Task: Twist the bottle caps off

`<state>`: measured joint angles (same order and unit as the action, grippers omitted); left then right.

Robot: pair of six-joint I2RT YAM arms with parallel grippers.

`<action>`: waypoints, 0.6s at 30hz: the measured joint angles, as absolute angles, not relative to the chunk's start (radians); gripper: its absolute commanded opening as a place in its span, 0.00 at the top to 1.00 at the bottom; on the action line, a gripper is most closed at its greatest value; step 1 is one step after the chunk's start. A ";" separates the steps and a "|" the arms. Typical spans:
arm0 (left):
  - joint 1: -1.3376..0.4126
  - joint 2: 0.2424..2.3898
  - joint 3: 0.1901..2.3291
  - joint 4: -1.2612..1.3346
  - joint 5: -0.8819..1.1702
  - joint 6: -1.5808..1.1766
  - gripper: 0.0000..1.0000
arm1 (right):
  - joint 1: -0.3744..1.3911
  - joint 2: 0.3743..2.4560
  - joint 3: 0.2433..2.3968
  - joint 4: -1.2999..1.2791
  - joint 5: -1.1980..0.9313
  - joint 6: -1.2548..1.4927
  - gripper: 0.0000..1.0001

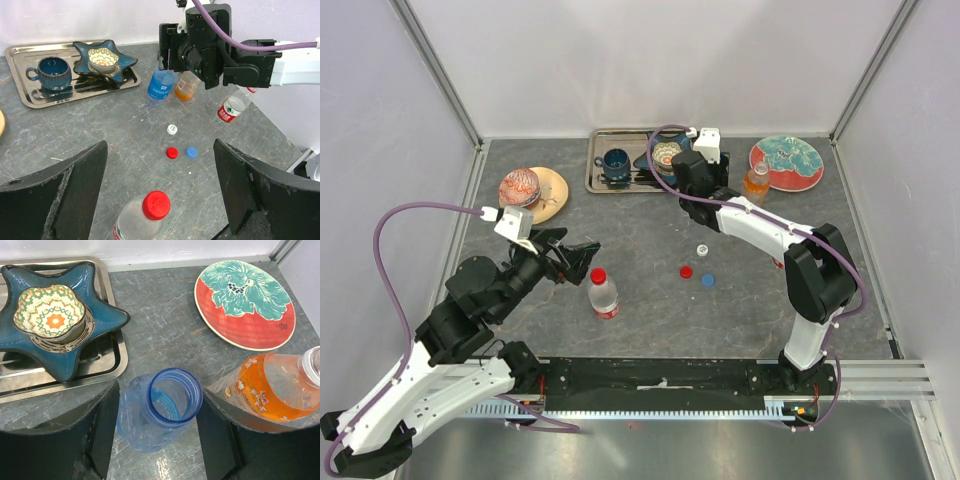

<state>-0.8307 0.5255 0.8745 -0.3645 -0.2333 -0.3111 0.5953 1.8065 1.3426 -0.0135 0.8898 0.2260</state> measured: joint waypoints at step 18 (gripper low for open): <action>-0.831 0.539 0.872 -0.357 -0.239 -0.317 0.04 | 0.614 1.708 1.380 -0.171 0.827 0.301 0.14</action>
<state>-0.8307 0.5392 0.8719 -0.3569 -0.2390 -0.3172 0.6136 1.7081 1.3796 -0.1707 0.8272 0.3008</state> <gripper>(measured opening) 0.947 0.840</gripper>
